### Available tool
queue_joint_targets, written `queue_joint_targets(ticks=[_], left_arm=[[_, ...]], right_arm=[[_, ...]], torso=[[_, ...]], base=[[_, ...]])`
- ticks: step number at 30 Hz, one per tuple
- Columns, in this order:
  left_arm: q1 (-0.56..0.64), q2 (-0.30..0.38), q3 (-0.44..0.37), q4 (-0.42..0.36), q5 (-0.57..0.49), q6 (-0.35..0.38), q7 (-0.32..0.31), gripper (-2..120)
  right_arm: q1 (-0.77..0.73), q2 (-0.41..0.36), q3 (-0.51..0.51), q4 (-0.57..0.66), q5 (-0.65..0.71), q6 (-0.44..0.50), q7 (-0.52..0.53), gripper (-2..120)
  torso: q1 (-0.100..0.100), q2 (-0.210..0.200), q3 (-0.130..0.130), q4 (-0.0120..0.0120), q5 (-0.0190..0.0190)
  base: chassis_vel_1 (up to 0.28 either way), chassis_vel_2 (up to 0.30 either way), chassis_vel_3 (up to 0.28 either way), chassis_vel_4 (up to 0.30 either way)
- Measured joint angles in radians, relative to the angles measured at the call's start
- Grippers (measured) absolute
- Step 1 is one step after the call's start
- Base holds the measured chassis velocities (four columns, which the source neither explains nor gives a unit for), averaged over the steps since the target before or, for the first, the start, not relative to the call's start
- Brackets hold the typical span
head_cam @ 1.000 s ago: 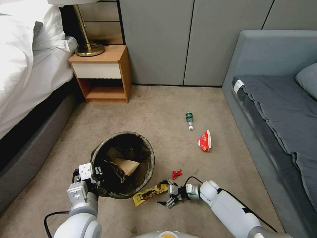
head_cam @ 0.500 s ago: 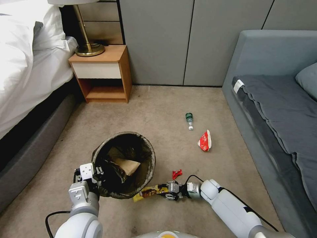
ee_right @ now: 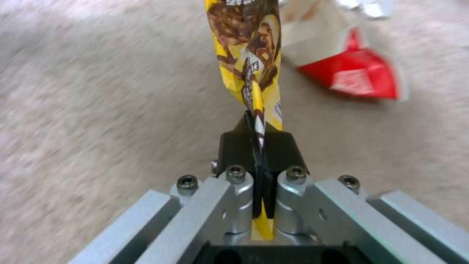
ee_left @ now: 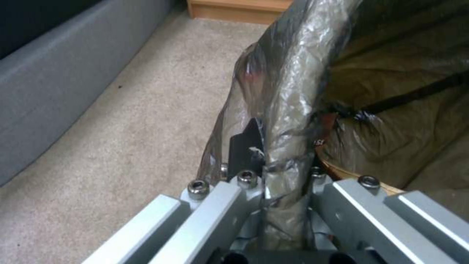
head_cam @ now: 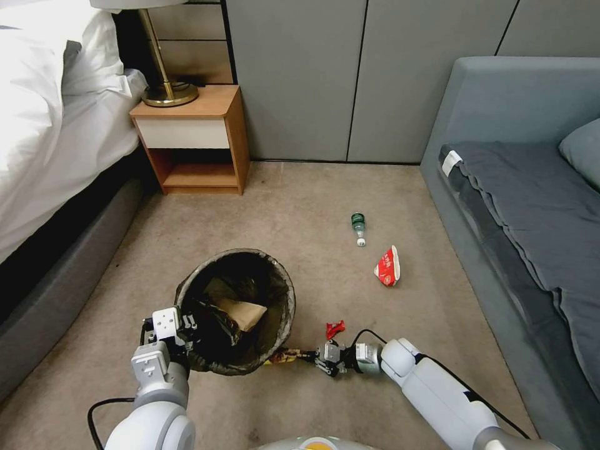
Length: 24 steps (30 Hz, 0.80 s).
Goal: Pick up the trash bin, then pick up the garbage from the floor and place it into the trash bin.
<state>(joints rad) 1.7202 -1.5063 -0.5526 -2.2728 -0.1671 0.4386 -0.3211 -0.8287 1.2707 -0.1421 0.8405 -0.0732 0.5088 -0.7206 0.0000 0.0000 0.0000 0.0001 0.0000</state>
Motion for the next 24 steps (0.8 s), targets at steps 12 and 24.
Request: queue_joint_targets(ticks=[12, 24], left_arm=[[-0.022, 0.015, -0.007, 0.006, -0.021, 0.008, 0.0, 0], [-0.01, 0.022, -0.009, -0.005, -0.032, 0.007, 0.0, 0]], right_arm=[[-0.113, -0.057, 0.119, 0.158, 0.232, -0.005, 0.088, 0], [-0.174, -0.06, 0.284, 0.309, 0.465, -0.003, 0.232, 0]], torso=[[0.0, 0.0, 0.0, -0.0002, 0.0], [0.0, 0.0, 0.0, 0.0, 0.0001]], base=[[0.0, 0.0, 0.0, 0.0], [0.0, 0.0, 0.0, 0.0]])
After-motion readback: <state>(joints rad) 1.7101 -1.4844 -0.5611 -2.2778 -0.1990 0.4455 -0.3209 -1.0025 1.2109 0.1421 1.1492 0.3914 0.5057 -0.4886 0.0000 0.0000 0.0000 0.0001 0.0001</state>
